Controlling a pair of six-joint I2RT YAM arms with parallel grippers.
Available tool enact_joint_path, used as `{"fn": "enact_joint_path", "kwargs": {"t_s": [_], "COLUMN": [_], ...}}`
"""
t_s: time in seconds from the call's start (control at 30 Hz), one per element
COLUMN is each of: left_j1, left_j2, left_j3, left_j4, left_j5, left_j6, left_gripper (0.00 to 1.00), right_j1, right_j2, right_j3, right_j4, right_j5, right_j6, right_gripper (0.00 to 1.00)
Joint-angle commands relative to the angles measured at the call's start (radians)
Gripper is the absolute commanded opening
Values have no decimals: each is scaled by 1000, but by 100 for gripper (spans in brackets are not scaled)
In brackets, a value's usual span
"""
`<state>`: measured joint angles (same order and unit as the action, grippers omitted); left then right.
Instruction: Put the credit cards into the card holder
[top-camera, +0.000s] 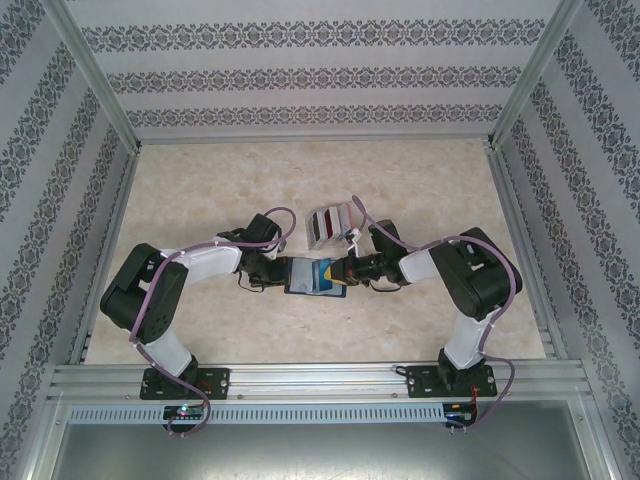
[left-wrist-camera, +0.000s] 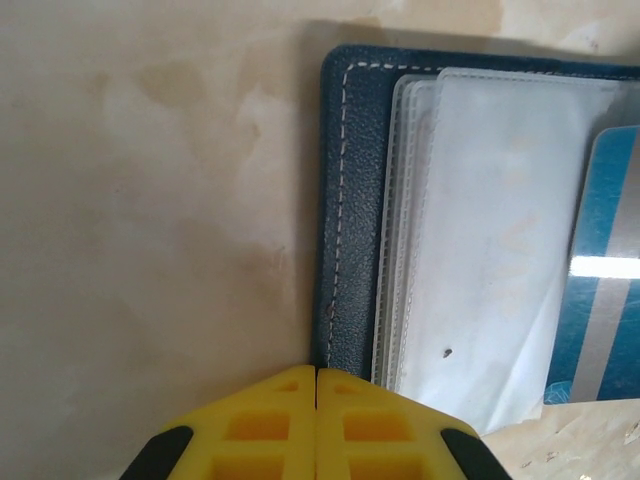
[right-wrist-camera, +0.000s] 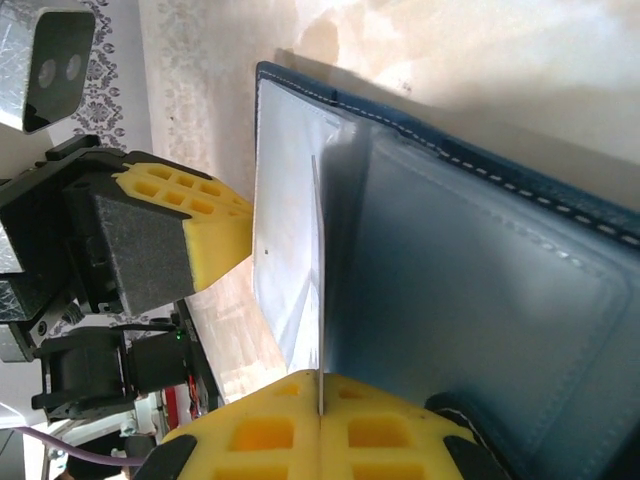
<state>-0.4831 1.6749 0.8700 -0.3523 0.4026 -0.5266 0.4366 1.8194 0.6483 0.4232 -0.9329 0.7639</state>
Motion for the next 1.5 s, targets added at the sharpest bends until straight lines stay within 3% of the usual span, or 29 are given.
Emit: {"fn": "enact_joint_path", "kwargs": {"t_s": [0.0,0.53,1.03,1.47], "left_j1": [3,4,3,4], "left_j2": [26,9,-4,-3], "left_j3": [-25,-71,-87,-79], "left_j4": [6,37,50,43], "left_j5": [-82,-76,-75,-78], "left_j6": [13,-38,-33,-33], "left_gripper": [6,4,3,3], "right_j1": [14,27,51,69], "right_j2": [20,-44,51,93], "right_j3": [2,-101,-69,-76], "right_j4": [26,139,233,285], "right_j5": [8,142,69,94], "right_j6": [5,137,208,261], "right_gripper": [1,0,0,2]}}
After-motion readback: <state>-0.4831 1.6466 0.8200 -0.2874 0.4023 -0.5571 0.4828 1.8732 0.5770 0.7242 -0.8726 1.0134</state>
